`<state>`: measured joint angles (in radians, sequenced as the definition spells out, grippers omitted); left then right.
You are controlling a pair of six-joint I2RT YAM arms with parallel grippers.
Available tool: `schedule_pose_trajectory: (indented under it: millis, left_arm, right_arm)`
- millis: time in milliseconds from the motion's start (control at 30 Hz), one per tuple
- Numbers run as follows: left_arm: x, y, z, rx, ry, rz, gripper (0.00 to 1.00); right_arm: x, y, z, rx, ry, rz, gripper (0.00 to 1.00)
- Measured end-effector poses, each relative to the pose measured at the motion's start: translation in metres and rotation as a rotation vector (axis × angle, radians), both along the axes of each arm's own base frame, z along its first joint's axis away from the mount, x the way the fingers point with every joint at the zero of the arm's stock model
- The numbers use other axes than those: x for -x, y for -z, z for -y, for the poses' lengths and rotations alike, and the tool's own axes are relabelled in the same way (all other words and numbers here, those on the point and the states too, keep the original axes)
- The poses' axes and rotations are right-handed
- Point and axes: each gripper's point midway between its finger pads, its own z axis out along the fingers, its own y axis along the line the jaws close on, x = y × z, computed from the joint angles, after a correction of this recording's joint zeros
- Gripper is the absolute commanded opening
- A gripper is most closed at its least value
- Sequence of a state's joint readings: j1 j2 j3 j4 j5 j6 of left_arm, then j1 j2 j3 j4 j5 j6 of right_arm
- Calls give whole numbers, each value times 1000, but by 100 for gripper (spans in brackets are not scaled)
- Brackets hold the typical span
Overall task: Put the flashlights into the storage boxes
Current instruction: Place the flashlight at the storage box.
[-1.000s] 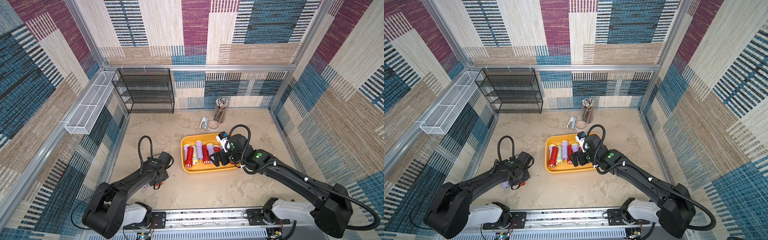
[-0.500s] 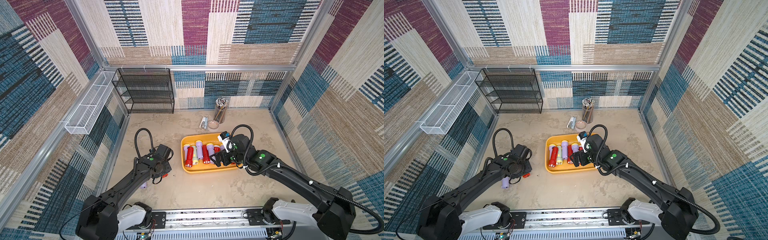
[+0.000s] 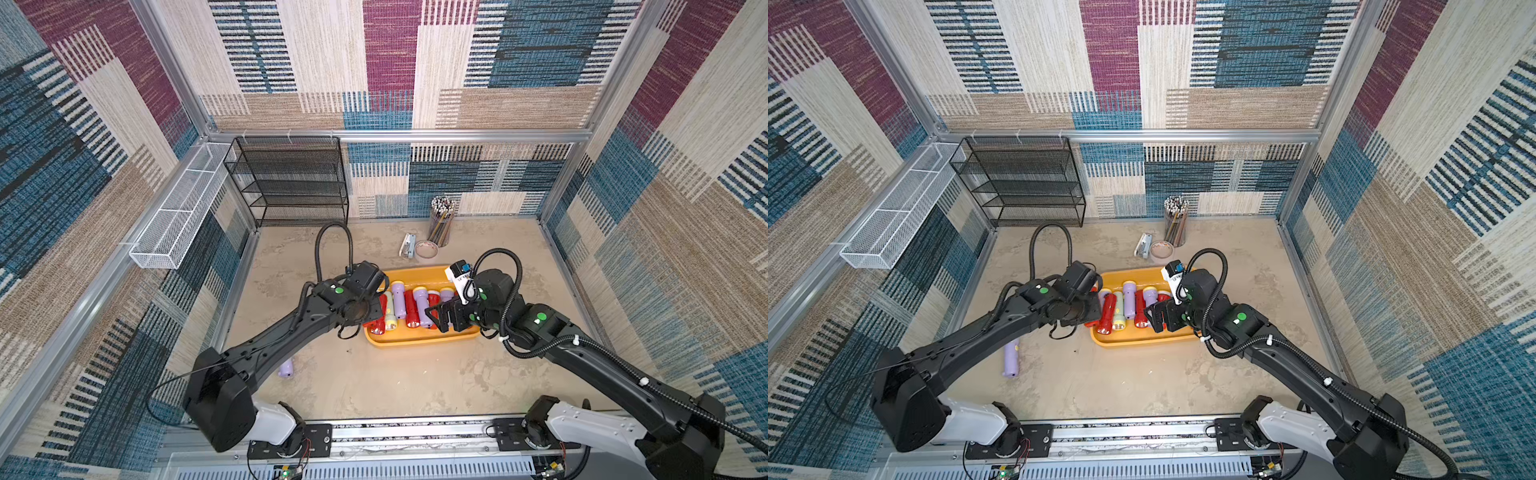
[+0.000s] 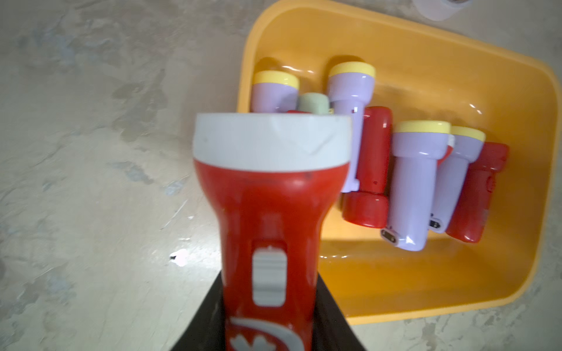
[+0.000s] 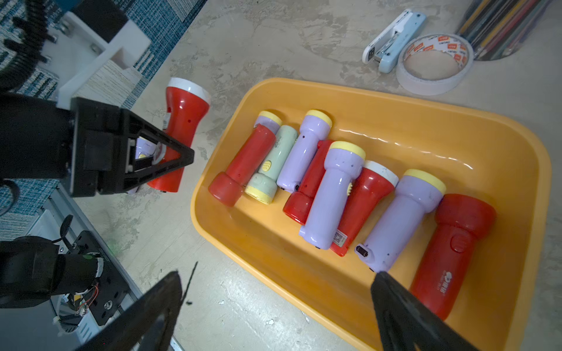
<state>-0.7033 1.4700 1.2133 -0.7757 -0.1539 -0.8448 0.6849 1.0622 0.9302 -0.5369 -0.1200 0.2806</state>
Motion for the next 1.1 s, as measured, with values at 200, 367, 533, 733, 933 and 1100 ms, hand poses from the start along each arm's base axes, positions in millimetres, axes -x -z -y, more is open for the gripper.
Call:
schedule_pose_trajectory:
  millis: [200,367,533,733,933,1100]
  left_arm:
    - [-20,7,48,-22,84,-12,26]
    - [-27,30,70,-59,146,-55,26]
    - [-25,52,75,-91,162,-97,27]
    - [-23,66,74,-119,166,-123,28]
    - [-25,73,71,-147,158,-125,32]
    - [-30,70,69,-160,151,-110,41]
  right_arm:
    - [3,-10,7,-11,22,22,100]
    - [5,-13,13,-7,38,29,100]
    - [8,-12,17,-3,47,25,100]
    - [9,-8,19,9,53,17,100]
    - [9,-6,19,13,54,13,100]
    - [9,-6,20,13,54,13,100]
